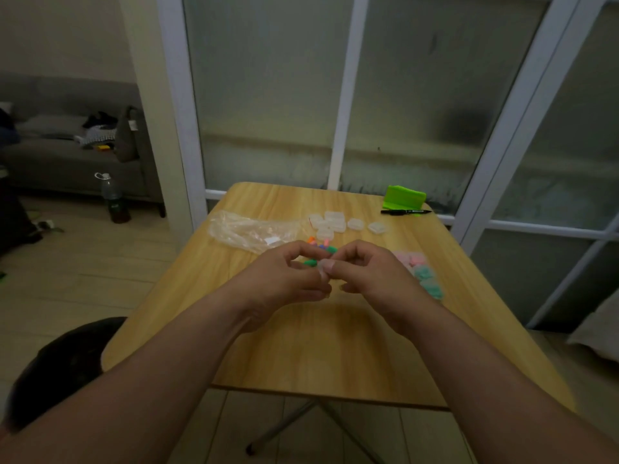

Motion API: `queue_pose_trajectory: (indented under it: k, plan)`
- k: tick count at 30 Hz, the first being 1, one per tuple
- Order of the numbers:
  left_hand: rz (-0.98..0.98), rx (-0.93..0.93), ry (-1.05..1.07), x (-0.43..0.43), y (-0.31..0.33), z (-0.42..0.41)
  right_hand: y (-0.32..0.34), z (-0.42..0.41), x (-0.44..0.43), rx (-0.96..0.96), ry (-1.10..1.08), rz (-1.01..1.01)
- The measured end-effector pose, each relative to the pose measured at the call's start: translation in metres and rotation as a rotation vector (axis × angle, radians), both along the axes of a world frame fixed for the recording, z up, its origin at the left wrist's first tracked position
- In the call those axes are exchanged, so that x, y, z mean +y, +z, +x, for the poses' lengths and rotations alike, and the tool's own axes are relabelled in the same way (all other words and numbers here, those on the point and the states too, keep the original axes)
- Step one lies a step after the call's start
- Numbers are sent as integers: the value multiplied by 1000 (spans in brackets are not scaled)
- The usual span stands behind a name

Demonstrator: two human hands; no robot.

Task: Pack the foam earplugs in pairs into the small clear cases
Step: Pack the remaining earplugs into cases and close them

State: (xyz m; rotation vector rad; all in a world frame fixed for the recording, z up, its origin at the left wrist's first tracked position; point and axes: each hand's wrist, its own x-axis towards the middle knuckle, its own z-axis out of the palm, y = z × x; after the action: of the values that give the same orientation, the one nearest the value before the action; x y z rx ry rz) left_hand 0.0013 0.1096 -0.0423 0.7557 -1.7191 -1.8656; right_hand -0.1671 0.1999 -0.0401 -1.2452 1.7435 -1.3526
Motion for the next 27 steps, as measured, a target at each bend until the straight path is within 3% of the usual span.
queue_pose_trajectory:
  k: [17, 27]
  plan:
    - [40, -8, -8, 3, 4, 0, 0, 3, 1, 121, 7, -32]
    - [119, 58, 32, 2, 4, -7, -2, -8, 1, 128, -127, -67]
